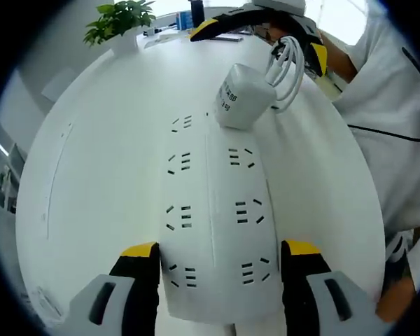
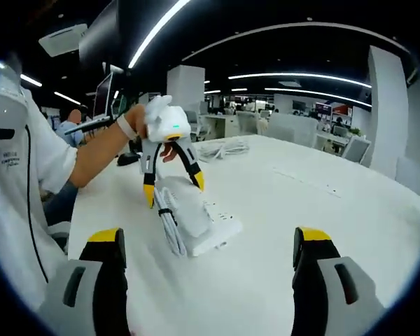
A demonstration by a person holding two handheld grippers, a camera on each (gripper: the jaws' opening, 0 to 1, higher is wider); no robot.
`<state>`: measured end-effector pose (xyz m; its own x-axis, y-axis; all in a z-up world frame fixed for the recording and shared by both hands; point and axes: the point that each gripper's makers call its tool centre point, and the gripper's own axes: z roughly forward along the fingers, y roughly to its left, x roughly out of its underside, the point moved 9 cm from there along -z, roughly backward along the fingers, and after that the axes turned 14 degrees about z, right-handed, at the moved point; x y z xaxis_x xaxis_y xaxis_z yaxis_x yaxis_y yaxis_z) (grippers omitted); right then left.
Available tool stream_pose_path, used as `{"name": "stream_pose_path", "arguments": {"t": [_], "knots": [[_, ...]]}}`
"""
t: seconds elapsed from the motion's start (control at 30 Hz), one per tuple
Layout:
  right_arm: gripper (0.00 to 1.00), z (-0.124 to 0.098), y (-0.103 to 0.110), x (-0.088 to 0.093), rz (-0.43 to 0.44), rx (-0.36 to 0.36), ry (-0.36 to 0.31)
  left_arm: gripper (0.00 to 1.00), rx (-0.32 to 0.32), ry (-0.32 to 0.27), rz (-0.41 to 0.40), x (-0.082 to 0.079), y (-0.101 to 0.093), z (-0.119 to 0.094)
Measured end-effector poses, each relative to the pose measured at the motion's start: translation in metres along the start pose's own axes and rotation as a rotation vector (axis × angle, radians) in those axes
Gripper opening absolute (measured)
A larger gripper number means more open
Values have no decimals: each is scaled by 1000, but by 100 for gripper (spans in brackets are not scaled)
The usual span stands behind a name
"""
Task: Straighten the power strip on the desk, plug the charger into it
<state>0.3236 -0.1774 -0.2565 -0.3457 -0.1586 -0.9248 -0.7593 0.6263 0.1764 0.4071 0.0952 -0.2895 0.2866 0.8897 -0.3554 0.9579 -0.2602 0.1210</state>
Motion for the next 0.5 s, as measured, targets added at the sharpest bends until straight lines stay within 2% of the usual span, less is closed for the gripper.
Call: {"name": "stream_pose_path", "arguments": {"t": [0.07, 0.13, 0.23, 0.33, 0.4, 0.5], "knots": [[97, 0, -2, 3, 14, -1, 0, 78, -9, -4, -5, -1, -3, -3], [97, -2, -2, 5, 18, -8, -1, 82, -12, -33, -47, -3, -6, -7], [97, -4, -4, 7, 14, -14, -2, 88, -30, -82, -61, -7, -15, -18], [97, -8, -6, 7, 12, -24, -14, 91, -75, -145, -68, -10, -28, -30], [97, -12, -8, 7, -7, -18, -7, 96, -116, -207, -96, -12, -38, -41], [97, -18, -12, 6, -14, -17, -16, 96, -170, -262, -127, -13, -49, -52]]}}
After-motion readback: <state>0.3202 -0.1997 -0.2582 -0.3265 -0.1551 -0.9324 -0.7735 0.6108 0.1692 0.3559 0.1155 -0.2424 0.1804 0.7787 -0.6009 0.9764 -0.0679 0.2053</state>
